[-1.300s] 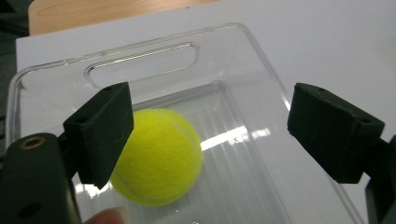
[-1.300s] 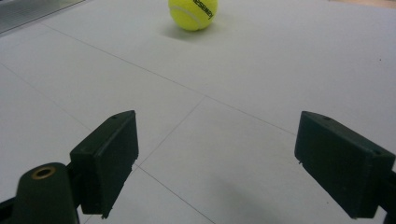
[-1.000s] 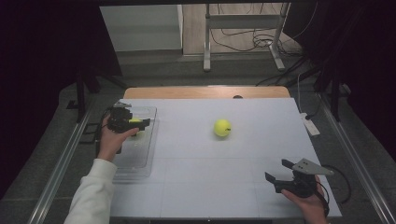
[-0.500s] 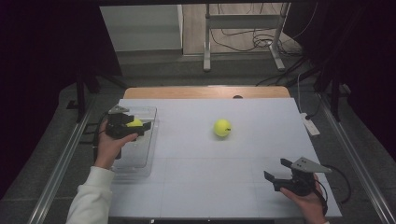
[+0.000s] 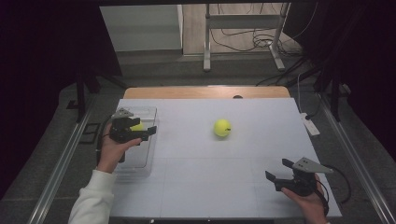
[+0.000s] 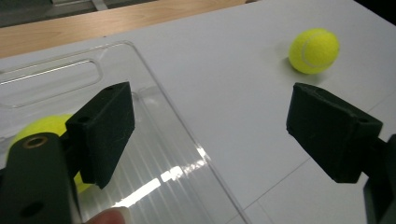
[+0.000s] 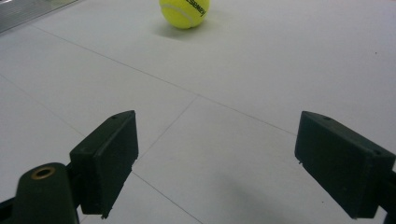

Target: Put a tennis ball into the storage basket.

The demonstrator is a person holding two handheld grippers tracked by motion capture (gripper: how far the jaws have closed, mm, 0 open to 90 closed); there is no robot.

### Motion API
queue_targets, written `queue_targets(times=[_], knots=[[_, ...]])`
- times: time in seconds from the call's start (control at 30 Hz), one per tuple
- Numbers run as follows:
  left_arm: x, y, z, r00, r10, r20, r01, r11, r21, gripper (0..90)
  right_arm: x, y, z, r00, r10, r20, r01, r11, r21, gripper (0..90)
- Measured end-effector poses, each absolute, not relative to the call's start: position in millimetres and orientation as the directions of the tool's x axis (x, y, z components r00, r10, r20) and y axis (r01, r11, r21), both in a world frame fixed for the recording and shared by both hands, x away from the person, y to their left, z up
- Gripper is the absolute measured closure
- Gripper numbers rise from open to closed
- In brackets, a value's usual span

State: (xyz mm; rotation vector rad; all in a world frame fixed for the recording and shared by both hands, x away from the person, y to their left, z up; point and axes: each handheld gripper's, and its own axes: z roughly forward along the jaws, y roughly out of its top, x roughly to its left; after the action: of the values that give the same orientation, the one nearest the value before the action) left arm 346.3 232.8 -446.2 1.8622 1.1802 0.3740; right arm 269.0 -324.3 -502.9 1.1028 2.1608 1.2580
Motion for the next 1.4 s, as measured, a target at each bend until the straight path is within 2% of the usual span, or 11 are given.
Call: queue_targets(times=[0.57, 1.4], knots=[[331.9, 221.5, -437.1, 0.554, 0.807, -0.207, 0.547, -0.165, 0.821, 16.4, 265.9, -324.2, -503.6, -0.610, 0.792, 0.030, 0.424, 0.294, 0.857, 14.0], [325.6, 190.2, -436.5, 0.624, 0.763, -0.170, 0.509, -0.231, 0.829, 16.2, 263.6, -323.6, -503.2, -0.616, 0.788, 0.020, 0.418, 0.305, 0.856, 13.9]])
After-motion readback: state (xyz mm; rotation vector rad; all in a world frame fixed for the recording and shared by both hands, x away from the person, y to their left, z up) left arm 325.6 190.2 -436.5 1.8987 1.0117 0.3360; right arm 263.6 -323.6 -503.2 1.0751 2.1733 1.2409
